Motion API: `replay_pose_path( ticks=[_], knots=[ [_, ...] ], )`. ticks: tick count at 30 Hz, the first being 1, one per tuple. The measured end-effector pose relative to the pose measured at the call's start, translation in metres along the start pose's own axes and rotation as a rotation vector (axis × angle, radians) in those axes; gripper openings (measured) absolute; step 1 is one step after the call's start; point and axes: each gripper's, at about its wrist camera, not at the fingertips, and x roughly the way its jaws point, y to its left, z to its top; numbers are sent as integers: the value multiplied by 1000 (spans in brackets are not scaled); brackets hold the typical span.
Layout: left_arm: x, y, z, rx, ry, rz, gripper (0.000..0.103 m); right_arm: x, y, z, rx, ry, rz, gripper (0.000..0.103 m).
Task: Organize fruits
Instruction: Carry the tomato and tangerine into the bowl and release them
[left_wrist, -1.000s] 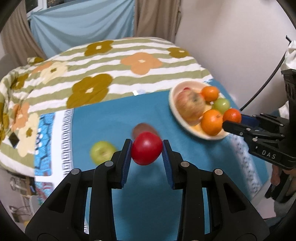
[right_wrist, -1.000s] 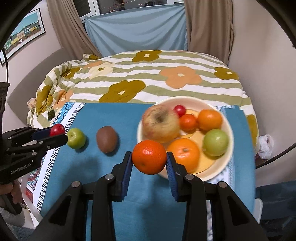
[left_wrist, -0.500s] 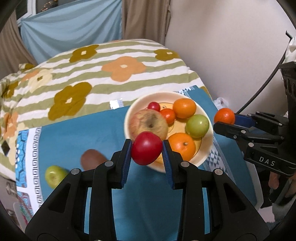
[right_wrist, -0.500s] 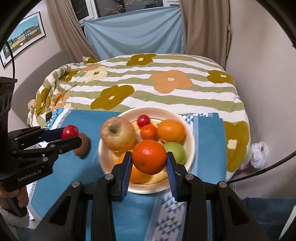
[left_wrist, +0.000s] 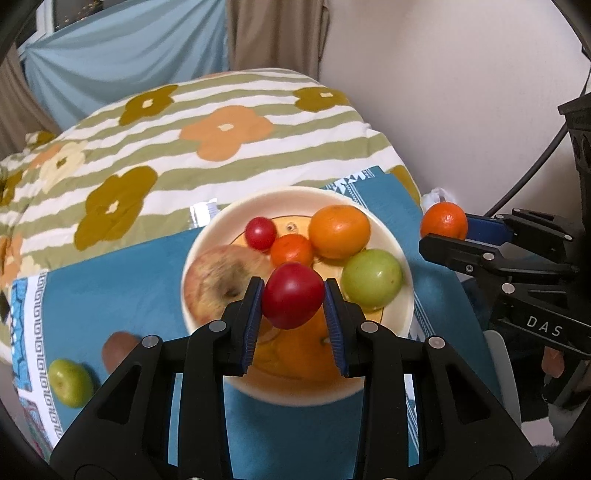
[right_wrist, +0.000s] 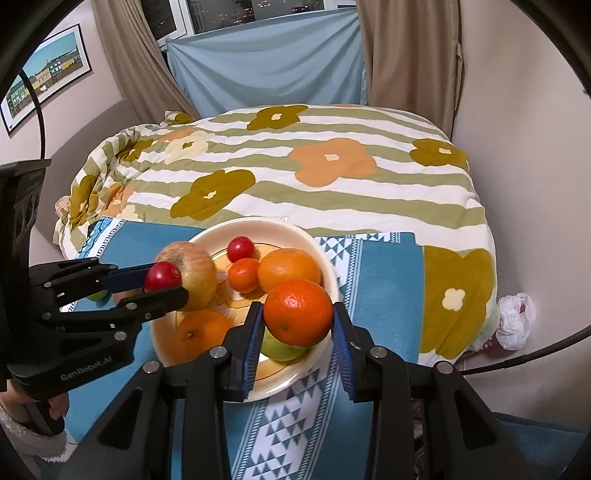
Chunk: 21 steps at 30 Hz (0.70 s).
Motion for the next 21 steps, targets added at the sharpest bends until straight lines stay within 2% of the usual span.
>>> replay_pose_path(
  ticks=[6, 7, 8, 9, 10, 12, 21],
  knots=[
    [6, -2, 8, -13, 5, -7, 38, 2, -10, 1, 13, -3, 1, 33],
    [6, -1, 9, -15, 6, -7, 43, 2, -11, 1, 14, -4, 1, 33],
    [5, -1, 10, -13, 8, 1, 65, 2, -12, 1, 15, -4, 3, 33],
    [4, -1, 11, -12, 6, 9, 80, 2, -12, 1, 15, -5, 2, 33],
    [0, 0, 10, -13, -9, 16, 101, 2, -12, 1, 14, -6, 2, 33],
    [-12, 4, 9, -25, -57, 14, 103, 2, -11, 3, 14, -8, 7, 33],
    [-32, 29, -6, -76, -52, 61, 103, 3, 6, 9, -13, -16, 41, 33]
  ],
)
